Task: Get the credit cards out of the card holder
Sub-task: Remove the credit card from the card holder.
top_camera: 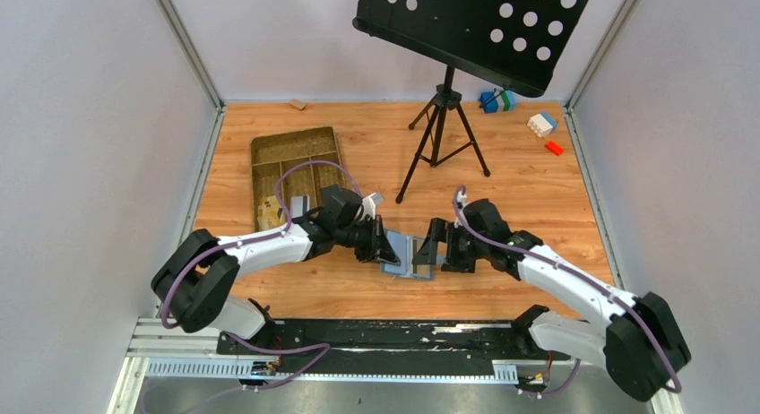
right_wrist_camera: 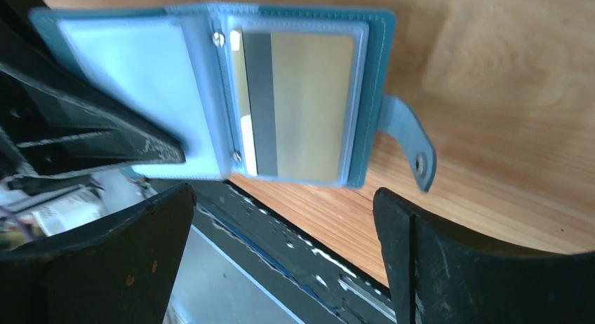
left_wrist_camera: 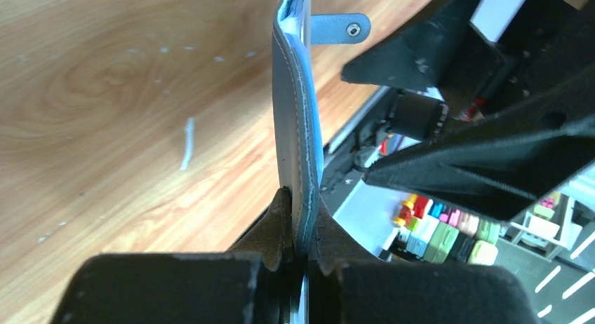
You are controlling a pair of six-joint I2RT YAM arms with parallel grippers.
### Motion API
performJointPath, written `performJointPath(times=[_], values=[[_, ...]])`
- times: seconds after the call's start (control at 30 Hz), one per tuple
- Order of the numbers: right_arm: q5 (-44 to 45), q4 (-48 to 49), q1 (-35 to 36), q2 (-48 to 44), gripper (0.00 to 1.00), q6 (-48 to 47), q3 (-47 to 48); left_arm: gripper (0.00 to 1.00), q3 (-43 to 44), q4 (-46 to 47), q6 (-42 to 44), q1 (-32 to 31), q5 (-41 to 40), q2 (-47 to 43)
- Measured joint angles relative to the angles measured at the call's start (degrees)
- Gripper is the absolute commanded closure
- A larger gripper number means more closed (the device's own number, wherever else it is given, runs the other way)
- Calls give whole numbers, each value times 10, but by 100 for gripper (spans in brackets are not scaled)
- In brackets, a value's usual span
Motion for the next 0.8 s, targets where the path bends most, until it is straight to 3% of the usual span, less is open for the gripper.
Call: performJointPath(times=[0.43, 0.63, 0.8], values=[[-25, 55, -71, -248, 0, 93, -81, 100, 1, 75, -103, 0, 41, -85], [-13, 41, -79, -282, 1, 135, -97, 100, -2, 100, -129, 0, 45, -112], [-15, 34, -95, -284, 8, 145, -97, 100, -2, 116, -143, 1, 51, -114]])
